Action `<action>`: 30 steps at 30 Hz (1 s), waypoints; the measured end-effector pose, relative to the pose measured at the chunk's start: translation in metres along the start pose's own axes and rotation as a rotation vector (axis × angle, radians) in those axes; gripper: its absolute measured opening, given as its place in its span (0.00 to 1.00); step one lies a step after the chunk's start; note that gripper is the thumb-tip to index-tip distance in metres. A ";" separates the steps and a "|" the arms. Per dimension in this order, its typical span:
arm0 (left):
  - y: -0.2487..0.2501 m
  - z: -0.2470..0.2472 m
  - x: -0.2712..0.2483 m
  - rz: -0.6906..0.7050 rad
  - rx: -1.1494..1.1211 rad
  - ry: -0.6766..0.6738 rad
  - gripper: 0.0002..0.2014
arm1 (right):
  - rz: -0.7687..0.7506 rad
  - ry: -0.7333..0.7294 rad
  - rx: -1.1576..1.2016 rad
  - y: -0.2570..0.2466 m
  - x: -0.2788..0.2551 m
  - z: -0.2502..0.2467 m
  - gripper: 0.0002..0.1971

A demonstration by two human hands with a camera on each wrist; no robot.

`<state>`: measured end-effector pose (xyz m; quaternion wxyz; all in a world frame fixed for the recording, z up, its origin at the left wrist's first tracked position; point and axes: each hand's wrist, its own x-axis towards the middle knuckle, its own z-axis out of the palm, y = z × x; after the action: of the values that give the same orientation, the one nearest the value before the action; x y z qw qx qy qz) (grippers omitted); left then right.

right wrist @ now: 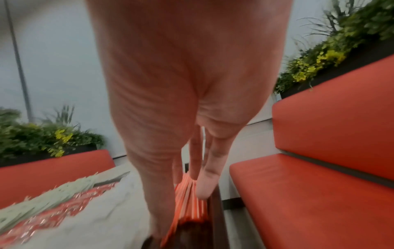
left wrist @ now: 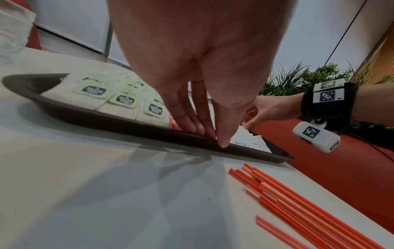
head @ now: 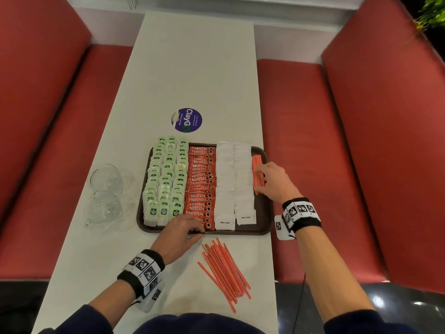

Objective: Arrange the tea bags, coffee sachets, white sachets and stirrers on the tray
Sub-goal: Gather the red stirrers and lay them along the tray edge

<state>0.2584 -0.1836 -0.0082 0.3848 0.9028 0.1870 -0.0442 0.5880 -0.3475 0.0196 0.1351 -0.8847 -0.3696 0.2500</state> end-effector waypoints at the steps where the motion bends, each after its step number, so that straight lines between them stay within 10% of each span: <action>1: 0.000 0.000 0.000 -0.001 0.000 0.000 0.07 | -0.009 -0.021 -0.012 0.002 -0.004 0.002 0.29; 30: -0.006 0.005 -0.001 0.021 0.016 0.029 0.08 | -0.015 0.028 -0.019 -0.002 -0.010 0.012 0.32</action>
<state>0.2561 -0.1837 -0.0152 0.3752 0.9083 0.1826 -0.0285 0.5746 -0.3526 0.0141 0.1337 -0.8865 -0.3767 0.2329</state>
